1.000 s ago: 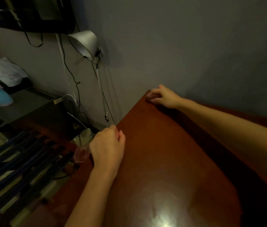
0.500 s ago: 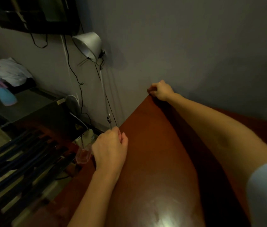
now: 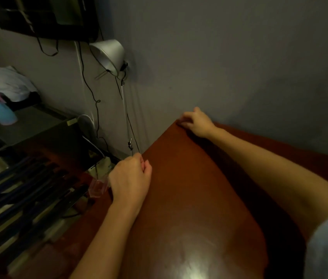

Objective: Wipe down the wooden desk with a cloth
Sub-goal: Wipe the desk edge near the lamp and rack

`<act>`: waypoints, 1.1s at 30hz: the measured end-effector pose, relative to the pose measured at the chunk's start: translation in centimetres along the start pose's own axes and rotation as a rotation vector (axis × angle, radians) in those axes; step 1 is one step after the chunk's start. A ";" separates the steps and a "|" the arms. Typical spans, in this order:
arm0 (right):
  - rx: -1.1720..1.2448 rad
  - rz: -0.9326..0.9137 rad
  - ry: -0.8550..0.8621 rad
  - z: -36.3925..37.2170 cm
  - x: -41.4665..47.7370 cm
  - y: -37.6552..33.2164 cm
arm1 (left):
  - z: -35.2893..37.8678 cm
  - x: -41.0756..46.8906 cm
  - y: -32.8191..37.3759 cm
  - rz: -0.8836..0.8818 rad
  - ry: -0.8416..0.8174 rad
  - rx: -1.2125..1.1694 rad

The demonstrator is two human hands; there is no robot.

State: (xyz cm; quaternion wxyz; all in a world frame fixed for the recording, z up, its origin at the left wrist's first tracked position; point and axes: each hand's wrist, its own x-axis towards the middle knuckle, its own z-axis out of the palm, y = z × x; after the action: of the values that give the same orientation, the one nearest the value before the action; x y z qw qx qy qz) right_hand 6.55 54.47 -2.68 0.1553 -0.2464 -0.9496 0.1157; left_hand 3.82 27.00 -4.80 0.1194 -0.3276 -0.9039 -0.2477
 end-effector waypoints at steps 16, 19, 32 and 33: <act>-0.006 -0.130 -0.128 -0.6 -1.6 1.1 | 0.2 0.1 -0.2 0.005 0.022 -0.015; 0.017 -0.204 -0.191 -3.2 -4.4 3.4 | 0.3 0.0 -0.3 0.007 0.030 -0.002; 0.057 -0.219 -0.128 -2.4 -5.7 1.7 | 0.4 0.2 -0.4 0.009 0.038 -0.036; 0.072 -0.229 -0.121 -2.9 -6.5 2.7 | 0.4 0.2 -0.4 0.009 0.039 -0.031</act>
State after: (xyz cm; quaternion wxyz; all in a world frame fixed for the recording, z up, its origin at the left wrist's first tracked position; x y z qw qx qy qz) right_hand 14.13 53.95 -2.35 0.1189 -0.1232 -0.9744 0.1459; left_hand 3.36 27.04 -5.24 0.1330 -0.3285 -0.8959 -0.2677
